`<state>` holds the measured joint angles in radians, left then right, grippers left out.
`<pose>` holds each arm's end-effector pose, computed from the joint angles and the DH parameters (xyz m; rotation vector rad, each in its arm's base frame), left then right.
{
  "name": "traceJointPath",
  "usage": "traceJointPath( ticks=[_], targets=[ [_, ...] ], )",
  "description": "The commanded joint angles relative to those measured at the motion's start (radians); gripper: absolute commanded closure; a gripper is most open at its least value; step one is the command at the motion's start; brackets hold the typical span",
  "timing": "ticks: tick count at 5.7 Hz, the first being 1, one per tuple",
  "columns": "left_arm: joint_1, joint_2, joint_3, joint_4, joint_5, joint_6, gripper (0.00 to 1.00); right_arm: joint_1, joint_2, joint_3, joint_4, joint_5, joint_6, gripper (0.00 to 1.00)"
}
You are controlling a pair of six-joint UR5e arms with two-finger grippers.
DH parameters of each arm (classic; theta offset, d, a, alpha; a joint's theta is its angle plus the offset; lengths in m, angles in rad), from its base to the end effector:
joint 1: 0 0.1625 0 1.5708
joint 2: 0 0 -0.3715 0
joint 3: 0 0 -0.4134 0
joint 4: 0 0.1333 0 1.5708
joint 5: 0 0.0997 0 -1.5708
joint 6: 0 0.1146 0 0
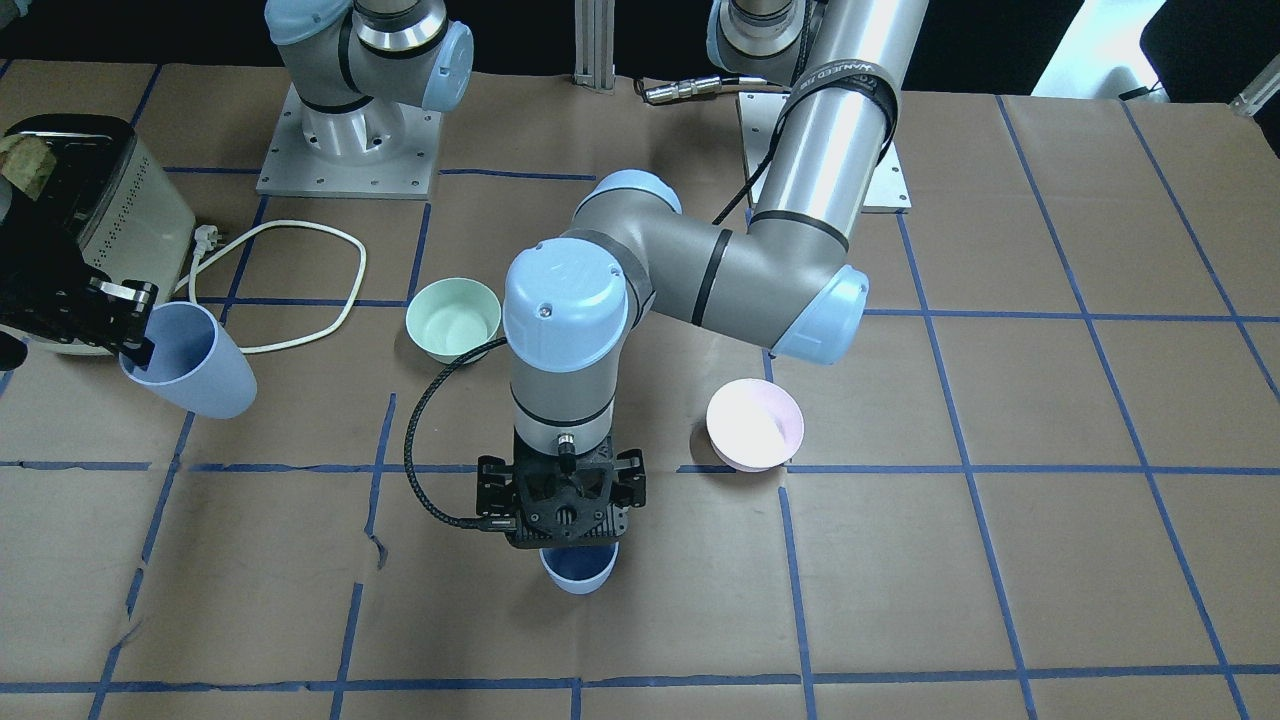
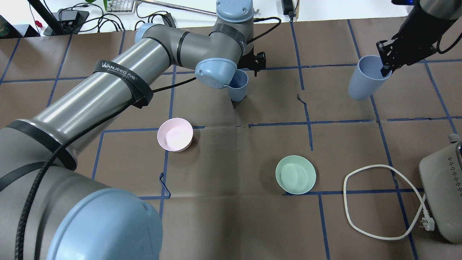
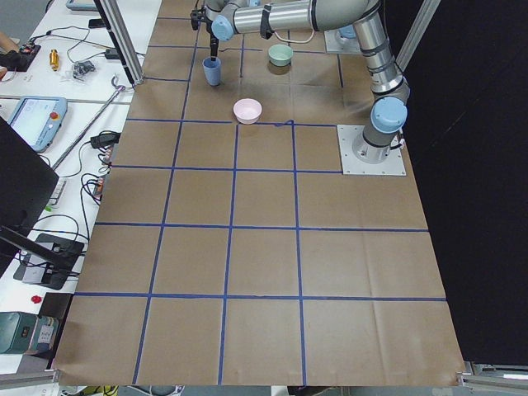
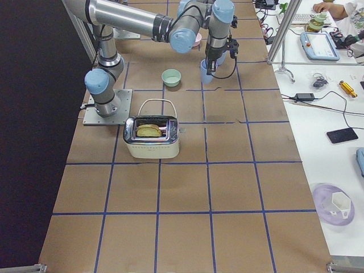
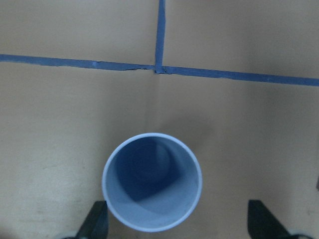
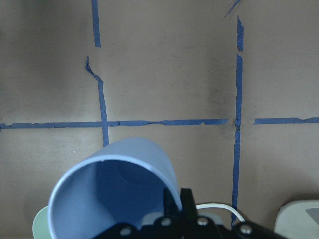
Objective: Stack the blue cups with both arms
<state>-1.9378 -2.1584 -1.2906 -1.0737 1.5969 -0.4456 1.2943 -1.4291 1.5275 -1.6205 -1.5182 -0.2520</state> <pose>-0.3798 -0.6248 0.2529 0.1247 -3.0749 0.2848 -0.0183 -0.5747 0.3705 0.0397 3.0774 0.0512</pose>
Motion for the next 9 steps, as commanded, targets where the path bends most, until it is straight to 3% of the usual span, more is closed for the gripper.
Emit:
traceJointPath(
  ticks=[1,3,5,7,9],
  targets=[
    [0.064,0.133,-0.013,-0.160,-0.008,0.115,0.02,0.023,0.001,-0.007,-0.009,0.001,0.058,0.90],
    [0.201,0.311,-0.024,-0.437,-0.028,0.336,0.05,0.167,0.037,-0.090,-0.009,-0.036,0.222,0.90],
    [0.290,0.469,-0.135,-0.489,-0.026,0.393,0.02,0.348,0.161,-0.235,-0.009,-0.034,0.488,0.90],
    [0.319,0.532,-0.214,-0.485,-0.028,0.418,0.02,0.466,0.327,-0.421,-0.006,-0.020,0.697,0.91],
    [0.338,0.557,-0.214,-0.508,-0.018,0.409,0.02,0.548,0.404,-0.467,-0.025,-0.016,0.831,0.91]
  ],
)
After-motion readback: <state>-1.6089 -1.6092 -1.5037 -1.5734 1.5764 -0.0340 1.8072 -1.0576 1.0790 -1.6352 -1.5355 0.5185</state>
